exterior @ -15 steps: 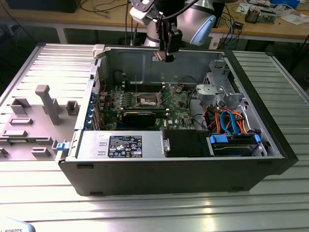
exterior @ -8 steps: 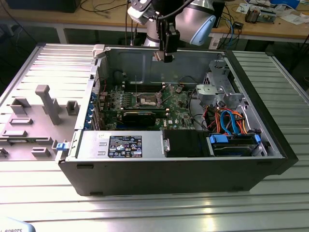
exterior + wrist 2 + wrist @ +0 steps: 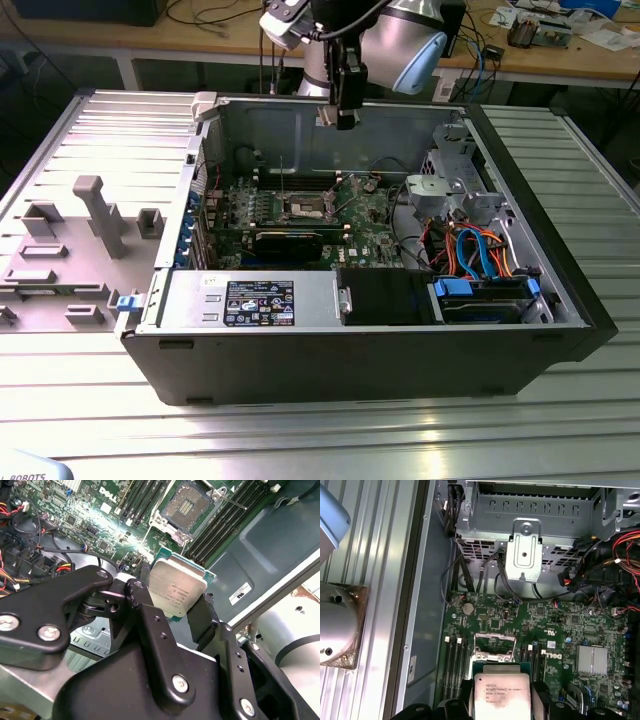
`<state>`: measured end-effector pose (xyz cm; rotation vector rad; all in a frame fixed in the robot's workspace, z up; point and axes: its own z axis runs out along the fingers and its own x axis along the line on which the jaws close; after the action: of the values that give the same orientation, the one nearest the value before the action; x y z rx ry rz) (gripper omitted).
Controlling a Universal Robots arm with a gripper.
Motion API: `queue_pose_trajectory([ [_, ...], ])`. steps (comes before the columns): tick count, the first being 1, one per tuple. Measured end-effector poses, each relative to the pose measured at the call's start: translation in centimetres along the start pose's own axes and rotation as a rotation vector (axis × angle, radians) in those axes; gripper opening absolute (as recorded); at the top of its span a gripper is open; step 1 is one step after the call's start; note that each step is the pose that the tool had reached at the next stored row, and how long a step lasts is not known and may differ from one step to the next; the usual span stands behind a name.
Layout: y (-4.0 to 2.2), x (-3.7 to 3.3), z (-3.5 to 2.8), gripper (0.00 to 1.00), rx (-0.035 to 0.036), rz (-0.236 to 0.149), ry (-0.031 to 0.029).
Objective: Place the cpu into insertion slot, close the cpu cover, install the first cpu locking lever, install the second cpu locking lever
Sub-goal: 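Place the cpu into insertion slot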
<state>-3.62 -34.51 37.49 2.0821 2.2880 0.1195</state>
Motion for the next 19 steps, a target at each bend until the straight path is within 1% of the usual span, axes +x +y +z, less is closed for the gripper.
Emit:
queue_pose_trajectory([
  [3, -0.01, 0.00, 0.00, 0.54, -0.0001, 0.006, -0.0005],
  [14, -0.02, 0.00, 0.00, 0.54, -0.0002, 0.009, -0.0008],
  [19, -0.02, 0.00, 0.01, 0.54, -0.0008, 0.041, -0.0036],
])
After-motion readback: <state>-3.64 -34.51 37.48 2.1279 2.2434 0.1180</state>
